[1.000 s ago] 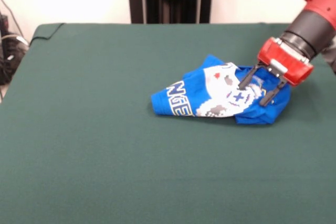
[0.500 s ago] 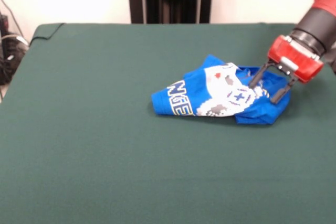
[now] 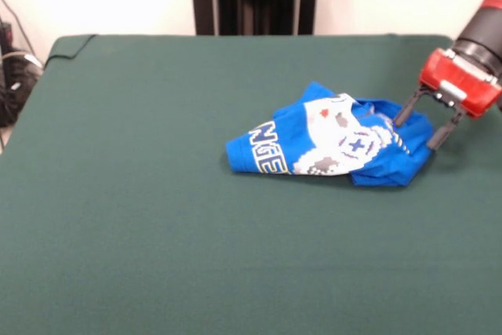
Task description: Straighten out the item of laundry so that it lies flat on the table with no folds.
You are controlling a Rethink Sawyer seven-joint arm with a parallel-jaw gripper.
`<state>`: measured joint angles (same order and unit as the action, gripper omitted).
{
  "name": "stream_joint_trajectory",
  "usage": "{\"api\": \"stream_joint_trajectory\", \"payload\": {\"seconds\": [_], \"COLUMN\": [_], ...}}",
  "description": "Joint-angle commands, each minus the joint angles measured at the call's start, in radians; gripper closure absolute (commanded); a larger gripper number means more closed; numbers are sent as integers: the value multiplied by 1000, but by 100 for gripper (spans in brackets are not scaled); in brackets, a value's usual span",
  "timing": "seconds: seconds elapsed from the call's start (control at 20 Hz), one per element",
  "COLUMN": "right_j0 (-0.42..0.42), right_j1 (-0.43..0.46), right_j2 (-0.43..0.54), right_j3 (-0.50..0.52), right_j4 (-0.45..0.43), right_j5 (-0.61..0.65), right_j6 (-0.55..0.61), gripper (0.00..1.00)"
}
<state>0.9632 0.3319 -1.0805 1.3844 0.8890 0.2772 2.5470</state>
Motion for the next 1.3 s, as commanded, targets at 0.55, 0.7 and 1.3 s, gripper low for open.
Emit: {"api": "stream_joint_trajectory", "payload": {"seconds": [0.55, 0.7, 1.3], "right_j0": [37, 23, 29], "right_j1": [28, 40, 56], "right_j2": [231, 235, 197], "right_j3": [-13, -32, -43], "right_j4": [117, 92, 54], "right_j5": [55, 114, 226], "right_j6": [361, 336, 339], "gripper": [0, 0, 0]}}
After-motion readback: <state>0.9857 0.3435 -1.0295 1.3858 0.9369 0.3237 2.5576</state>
